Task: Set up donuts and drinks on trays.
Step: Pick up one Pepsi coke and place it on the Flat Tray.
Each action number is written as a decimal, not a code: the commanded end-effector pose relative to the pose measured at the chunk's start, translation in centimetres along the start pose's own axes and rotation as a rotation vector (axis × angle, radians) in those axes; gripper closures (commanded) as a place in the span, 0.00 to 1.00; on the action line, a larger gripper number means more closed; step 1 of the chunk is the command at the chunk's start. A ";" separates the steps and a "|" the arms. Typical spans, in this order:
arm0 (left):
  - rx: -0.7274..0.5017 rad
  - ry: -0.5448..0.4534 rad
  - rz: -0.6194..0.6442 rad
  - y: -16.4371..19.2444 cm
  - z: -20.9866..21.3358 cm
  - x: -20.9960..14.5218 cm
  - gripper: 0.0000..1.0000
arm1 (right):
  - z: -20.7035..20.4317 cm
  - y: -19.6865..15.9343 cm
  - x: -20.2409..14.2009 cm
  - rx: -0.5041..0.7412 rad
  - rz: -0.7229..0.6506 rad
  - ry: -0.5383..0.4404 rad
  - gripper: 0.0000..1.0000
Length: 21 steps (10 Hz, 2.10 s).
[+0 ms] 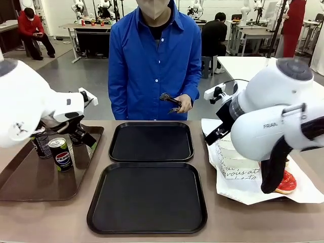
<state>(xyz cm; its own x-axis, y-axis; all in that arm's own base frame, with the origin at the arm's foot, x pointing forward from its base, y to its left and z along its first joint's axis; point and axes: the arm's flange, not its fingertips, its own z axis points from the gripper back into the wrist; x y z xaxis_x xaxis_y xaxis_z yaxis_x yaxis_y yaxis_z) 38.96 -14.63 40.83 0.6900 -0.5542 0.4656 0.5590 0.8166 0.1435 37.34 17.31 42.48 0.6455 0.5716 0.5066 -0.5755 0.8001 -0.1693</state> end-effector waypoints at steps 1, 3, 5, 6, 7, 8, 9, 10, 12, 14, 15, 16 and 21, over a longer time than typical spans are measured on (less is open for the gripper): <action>-0.096 0.038 -0.011 -2.4 6.6 -8.2 0.00 | 7.6 4.4 -13.0 -0.021 -0.057 0.031 0.00; -0.159 0.063 -0.012 -4.6 8.9 -12.6 0.00 | 9.6 5.4 -19.2 -0.009 -0.129 0.110 0.00; -0.206 0.107 -0.007 -5.5 8.3 -13.7 0.00 | 8.7 5.1 -21.9 0.020 -0.143 0.203 0.00; 0.013 0.116 -0.048 -4.4 6.9 -12.9 0.00 | 7.7 3.8 -20.9 -0.147 -0.127 0.218 0.00; -0.184 0.109 -0.007 -2.8 11.0 -2.0 0.00 | 12.3 1.4 -3.3 -0.014 -0.122 0.191 0.00; -0.184 0.109 -0.007 -2.8 11.0 -2.0 0.00 | 12.3 1.4 -3.3 -0.014 -0.122 0.191 0.00; -0.184 0.109 -0.007 -2.8 11.0 -2.0 0.00 | 13.7 1.0 -4.3 -0.050 -0.126 0.224 0.00; -0.144 0.122 -0.015 -2.4 11.3 -2.3 0.00 | 13.2 -2.5 -5.7 0.253 -0.394 0.107 0.00; -0.487 -0.094 0.349 3.2 12.7 -4.5 0.00 | 11.3 -8.8 -10.9 0.692 -0.753 -0.058 0.00; -0.725 -0.151 0.540 7.0 14.0 -7.1 0.00 | 9.6 -13.5 -16.2 0.902 -1.009 -0.214 0.00; -0.781 -0.174 0.606 9.2 14.7 -8.7 0.00 | 9.6 -14.7 -18.3 0.979 -1.059 -0.292 0.00; -0.829 -0.173 0.663 11.3 14.9 -10.6 0.00 | 9.7 -15.7 -20.5 1.032 -1.114 -0.347 0.00; -0.905 -0.200 0.921 18.6 13.8 -20.7 0.00 | 12.8 -18.1 -30.1 1.042 -1.237 -0.397 0.00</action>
<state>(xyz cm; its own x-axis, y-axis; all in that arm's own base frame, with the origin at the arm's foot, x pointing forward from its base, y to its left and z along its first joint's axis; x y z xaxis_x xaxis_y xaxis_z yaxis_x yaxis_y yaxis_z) 28.48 12.97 46.01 0.9564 0.2129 0.1999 0.0806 0.4655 -0.8814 25.23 -19.90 41.83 0.8491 -0.5246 0.0616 -0.0292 0.0699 0.9971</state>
